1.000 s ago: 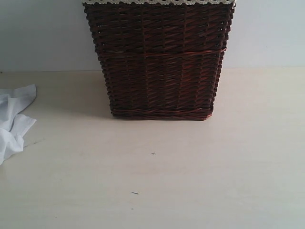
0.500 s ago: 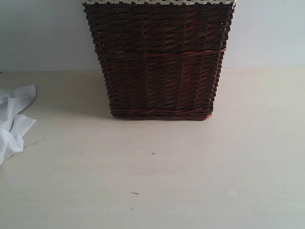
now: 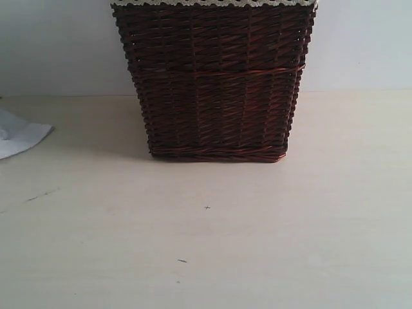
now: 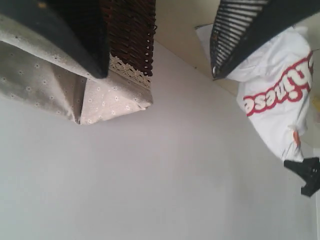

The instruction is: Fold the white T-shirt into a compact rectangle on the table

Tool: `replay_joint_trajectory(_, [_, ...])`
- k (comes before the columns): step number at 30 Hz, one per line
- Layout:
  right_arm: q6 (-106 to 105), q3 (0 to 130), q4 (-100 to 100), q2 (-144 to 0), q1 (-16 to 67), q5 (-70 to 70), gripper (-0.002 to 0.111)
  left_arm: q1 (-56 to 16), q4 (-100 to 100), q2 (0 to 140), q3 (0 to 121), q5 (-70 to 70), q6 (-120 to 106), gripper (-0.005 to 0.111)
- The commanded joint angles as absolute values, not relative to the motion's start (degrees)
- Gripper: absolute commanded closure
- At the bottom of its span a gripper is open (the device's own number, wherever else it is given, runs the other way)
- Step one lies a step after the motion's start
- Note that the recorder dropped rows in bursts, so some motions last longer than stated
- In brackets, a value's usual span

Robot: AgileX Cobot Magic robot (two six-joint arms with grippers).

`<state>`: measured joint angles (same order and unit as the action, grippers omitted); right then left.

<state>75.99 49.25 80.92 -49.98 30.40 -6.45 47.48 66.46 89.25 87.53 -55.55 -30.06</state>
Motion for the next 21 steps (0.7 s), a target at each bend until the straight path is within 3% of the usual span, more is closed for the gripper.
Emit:
replay_joint_trajectory(1, [76.45,48.94,80.97,-50.42,30.61,-7.29,0.05,41.22,67.93,87.16,98.07,-57.13,-24.5,0.107])
replay_joint_trajectory(9, [76.44,48.94,80.97,-52.09,30.61,-5.92,0.05,28.69,59.8,88.57,117.53,-56.87,-14.06,0.107])
replay_joint_trajectory(19, [76.52,48.94,80.97,-51.98,30.61,-5.93,0.05,28.33,63.19,88.69,126.76,-66.01,0.0,0.107])
replay_joint_trajectory(21, [76.52,48.94,80.97,-51.98,30.61,-5.93,0.05,28.6,50.68,88.96,127.47,-69.96,1.23,0.107])
